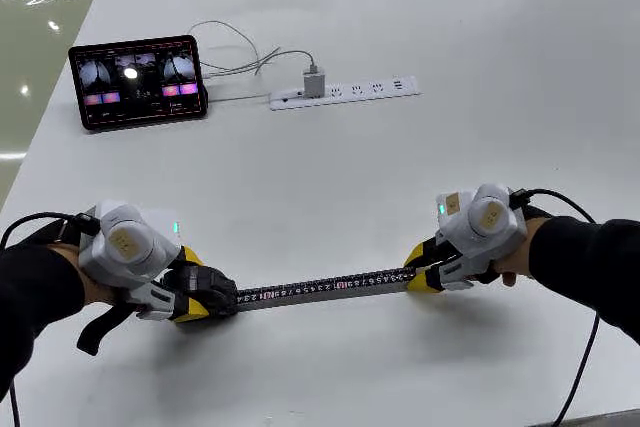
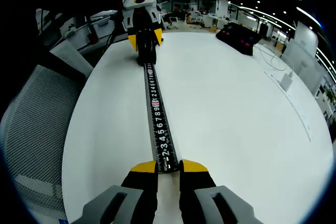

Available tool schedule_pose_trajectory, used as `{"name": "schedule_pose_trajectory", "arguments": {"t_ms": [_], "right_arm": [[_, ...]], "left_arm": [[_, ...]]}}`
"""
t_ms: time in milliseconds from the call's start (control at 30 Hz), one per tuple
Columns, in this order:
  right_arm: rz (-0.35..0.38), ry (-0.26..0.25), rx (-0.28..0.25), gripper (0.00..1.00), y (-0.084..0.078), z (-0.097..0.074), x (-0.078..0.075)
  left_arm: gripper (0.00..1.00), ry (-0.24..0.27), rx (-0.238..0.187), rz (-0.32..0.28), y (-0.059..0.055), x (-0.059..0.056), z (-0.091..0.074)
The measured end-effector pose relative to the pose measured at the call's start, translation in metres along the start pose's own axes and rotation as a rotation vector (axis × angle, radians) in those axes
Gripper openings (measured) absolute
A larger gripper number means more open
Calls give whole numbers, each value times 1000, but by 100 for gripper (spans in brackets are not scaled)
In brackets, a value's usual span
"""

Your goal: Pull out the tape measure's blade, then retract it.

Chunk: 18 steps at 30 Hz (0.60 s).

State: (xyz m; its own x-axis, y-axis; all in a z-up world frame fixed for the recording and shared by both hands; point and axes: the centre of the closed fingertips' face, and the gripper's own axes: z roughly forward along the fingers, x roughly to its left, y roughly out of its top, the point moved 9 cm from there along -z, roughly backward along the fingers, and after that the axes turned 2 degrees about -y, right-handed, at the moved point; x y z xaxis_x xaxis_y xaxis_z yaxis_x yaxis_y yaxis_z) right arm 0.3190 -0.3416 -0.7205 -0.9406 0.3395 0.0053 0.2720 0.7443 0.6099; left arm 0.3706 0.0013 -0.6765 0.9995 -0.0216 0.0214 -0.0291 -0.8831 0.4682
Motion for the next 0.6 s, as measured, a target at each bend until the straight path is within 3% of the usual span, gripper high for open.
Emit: {"name": "schedule_pose_trajectory", "arguments": {"t_ms": [367,600], "right_arm": [[-86,1,80,12,7,2,0],[-80,3,82,13,12,-1,-1]], "left_arm": [[32,-13,0,-11,4,0,-2],[31,-20,15,-1,3,2,-5]]}}
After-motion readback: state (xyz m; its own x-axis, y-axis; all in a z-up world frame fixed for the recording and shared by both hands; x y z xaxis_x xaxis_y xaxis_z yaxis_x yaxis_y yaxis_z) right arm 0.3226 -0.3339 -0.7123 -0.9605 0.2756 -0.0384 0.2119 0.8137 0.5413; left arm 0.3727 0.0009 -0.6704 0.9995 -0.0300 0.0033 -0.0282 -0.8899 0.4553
